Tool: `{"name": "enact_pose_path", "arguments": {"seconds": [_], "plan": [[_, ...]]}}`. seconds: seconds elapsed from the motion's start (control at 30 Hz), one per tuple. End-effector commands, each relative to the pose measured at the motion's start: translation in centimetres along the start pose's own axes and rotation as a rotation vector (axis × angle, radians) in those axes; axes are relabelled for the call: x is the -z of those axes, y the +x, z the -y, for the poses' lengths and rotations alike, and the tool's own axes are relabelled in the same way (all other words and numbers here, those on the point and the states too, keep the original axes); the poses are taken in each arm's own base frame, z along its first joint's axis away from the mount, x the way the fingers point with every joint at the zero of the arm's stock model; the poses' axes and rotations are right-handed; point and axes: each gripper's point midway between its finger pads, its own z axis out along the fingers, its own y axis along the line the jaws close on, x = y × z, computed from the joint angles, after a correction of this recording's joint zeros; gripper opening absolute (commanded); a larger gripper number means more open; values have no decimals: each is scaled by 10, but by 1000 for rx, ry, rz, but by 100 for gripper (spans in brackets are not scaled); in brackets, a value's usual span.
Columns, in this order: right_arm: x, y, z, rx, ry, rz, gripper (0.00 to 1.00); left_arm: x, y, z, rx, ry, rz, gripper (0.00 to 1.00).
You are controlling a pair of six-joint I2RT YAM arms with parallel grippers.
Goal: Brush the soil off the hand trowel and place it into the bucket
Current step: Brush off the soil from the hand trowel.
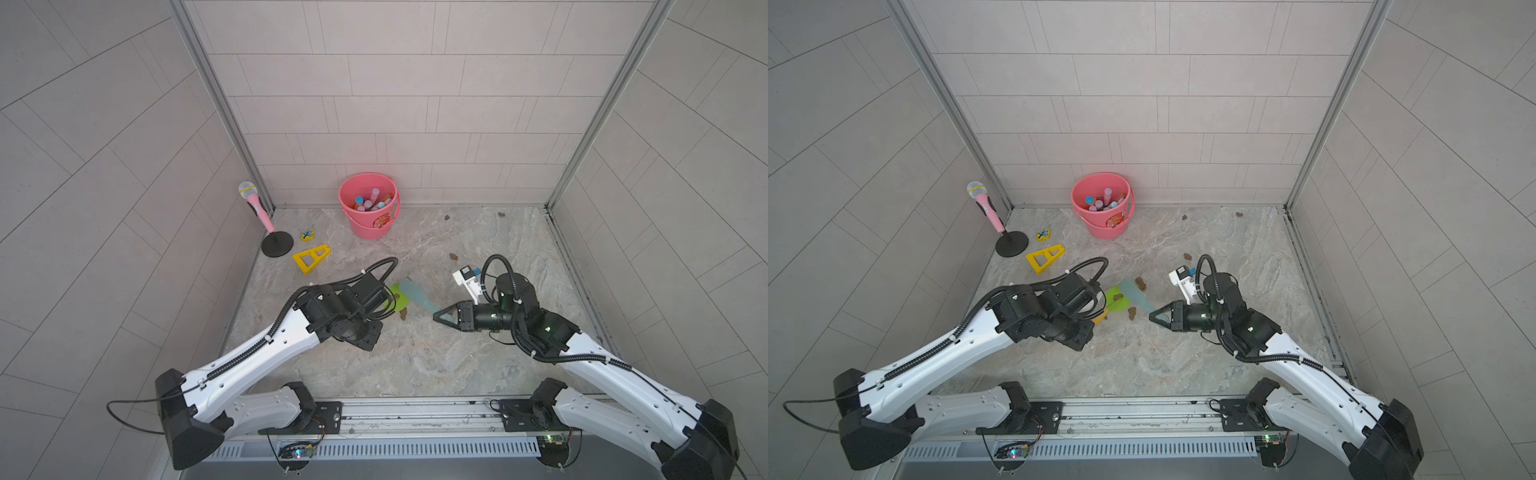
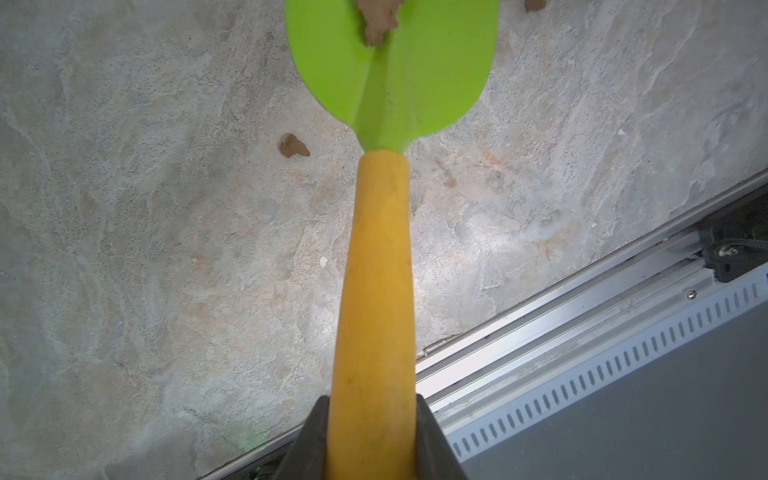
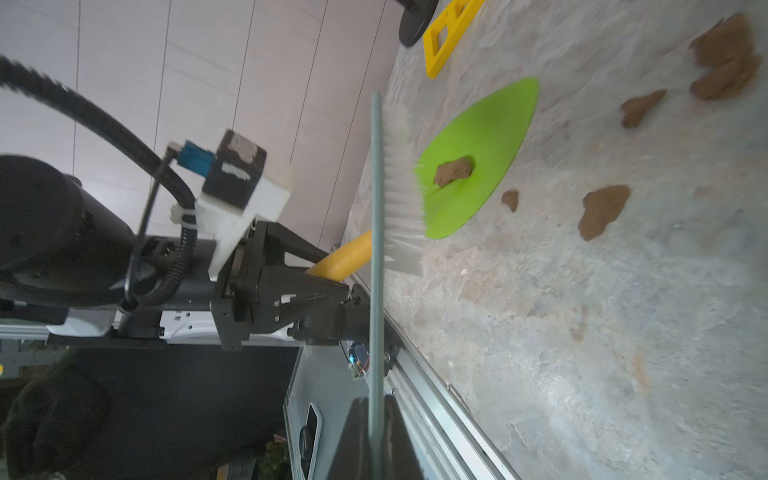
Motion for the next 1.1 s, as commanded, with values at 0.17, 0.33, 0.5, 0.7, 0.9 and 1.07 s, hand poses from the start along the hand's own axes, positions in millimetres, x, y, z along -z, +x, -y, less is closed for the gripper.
{"name": "enact_pose_path", "arguments": {"seconds": [0.17, 0.33, 0.5, 0.7, 0.9, 1.07], "plan": [[-31, 10, -15, 35, -70, -61, 0, -2, 12, -7, -40, -30, -53, 0], [-39, 18, 8, 17, 8, -102, 0, -1, 15, -9, -27, -32, -41, 0], [-38, 19, 28, 14, 95, -86, 0, -4, 18, -10, -22, -28, -47, 0], [-36, 21, 44, 5, 150, -74, 0, -4, 18, -9, -18, -24, -43, 0], [-14, -3, 50, -5, 202, 47, 0, -4, 21, -9, -13, -17, -46, 0], [0, -12, 39, 33, 191, 115, 0, -5, 22, -9, -4, -10, -41, 0]]}}
